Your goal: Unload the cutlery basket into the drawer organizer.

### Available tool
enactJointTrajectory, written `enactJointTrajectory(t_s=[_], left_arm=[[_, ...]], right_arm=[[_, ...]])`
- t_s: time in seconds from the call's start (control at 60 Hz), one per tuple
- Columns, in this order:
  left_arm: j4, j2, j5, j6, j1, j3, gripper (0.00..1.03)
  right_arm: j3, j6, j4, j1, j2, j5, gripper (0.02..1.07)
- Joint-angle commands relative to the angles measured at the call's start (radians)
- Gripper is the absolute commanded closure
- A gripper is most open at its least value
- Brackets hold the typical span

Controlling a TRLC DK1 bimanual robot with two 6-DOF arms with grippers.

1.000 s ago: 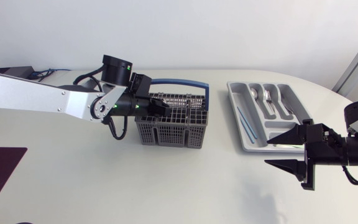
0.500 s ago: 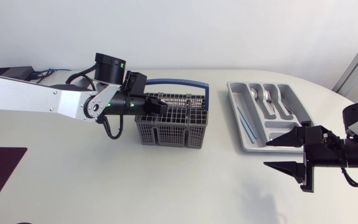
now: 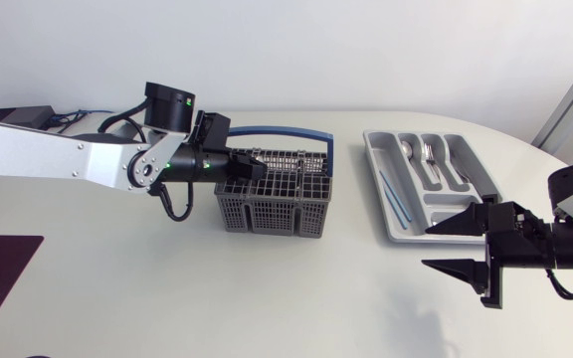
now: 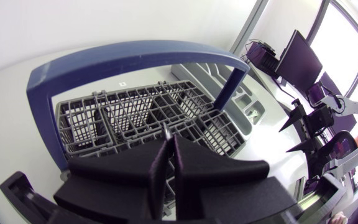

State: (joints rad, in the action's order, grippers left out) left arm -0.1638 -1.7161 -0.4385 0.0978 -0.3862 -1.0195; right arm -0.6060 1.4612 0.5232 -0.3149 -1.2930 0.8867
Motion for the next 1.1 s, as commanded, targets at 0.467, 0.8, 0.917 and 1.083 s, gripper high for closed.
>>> enactJointTrajectory(t_s=[0.467,0.8,0.917,1.083], left_arm=[[-0.052,0.076,-0.077,0.022,-0.003,0.05,1.0],[-0.043,0.15,-0.075,0.019,-0.013,0.061,1.0],[-0.045,0.164,-0.075,0.017,-0.013,0.073,1.0],[-0.045,0.171,-0.075,0.016,-0.013,0.076,1.0]], right_arm=[[0.032,-0.013,0.001,0.011,0.02,0.005,0.34],[0.028,-0.033,0.011,0.03,0.04,0.012,0.34],[0.018,-0.104,0.012,0.071,0.057,0.041,0.34],[0.012,-0.257,-0.045,0.191,0.061,0.049,0.34]])
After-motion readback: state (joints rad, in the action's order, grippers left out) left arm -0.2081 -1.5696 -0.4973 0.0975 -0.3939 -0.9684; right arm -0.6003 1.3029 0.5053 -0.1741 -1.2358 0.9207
